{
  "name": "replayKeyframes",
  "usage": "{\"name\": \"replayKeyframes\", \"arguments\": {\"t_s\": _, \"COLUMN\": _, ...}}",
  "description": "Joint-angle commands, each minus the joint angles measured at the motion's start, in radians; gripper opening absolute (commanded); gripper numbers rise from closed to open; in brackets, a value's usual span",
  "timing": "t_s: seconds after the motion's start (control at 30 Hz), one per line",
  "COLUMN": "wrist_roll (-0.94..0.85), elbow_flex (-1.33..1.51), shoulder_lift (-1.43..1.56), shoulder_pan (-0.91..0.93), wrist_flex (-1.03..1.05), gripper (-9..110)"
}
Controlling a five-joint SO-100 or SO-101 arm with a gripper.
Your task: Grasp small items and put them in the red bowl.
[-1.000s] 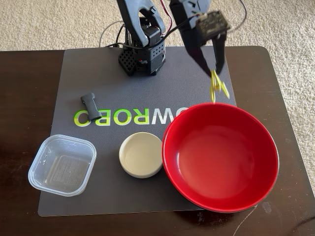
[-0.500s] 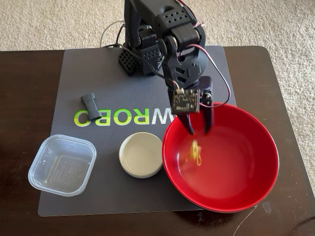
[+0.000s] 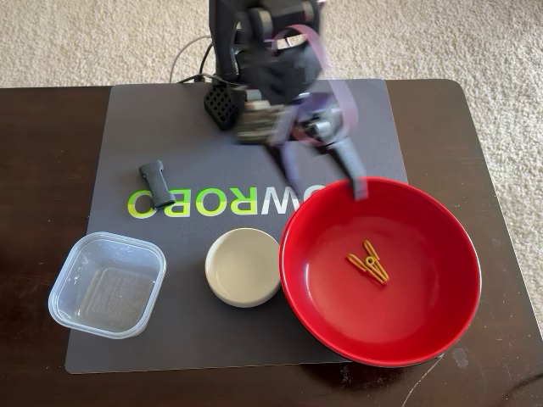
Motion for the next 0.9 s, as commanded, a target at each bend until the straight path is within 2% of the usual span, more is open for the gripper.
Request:
{"name": "replayKeyframes", "arguments": {"t_s": 0.0, "wrist_roll": -0.084, "elbow_flex": -0.005, "shoulder_lift": -0.048, "shoulder_pan": 0.144, "wrist_flex": 0.06, "gripper": 33}}
{"name": "replayKeyframes", "arguments": {"t_s": 0.07, "wrist_roll": -0.158, "elbow_flex": -0.009, "shoulder_lift": -0.126, "shoulder_pan": 0.215, "wrist_flex": 0.077, "gripper": 29}}
{"name": "replayKeyframes", "arguments": {"t_s": 0.23, "wrist_roll": -0.265, "elbow_flex": -0.017, "shoulder_lift": -0.325, "shoulder_pan": 0.307, "wrist_flex": 0.071, "gripper": 29}}
{"name": "replayKeyframes", "arguments": {"t_s": 0.67, "wrist_roll": -0.295, "elbow_flex": -0.14, "shoulder_lift": -0.62, "shoulder_pan": 0.348, "wrist_flex": -0.04, "gripper": 21}}
{"name": "replayKeyframes", "arguments": {"t_s": 0.7, "wrist_roll": -0.301, "elbow_flex": -0.156, "shoulder_lift": -0.64, "shoulder_pan": 0.35, "wrist_flex": -0.04, "gripper": 18}}
{"name": "replayKeyframes", "arguments": {"t_s": 0.77, "wrist_roll": -0.319, "elbow_flex": -0.186, "shoulder_lift": -0.676, "shoulder_pan": 0.353, "wrist_flex": -0.04, "gripper": 2}}
{"name": "replayKeyframes", "arguments": {"t_s": 0.87, "wrist_roll": -0.318, "elbow_flex": -0.192, "shoulder_lift": -0.701, "shoulder_pan": 0.357, "wrist_flex": -0.04, "gripper": 0}}
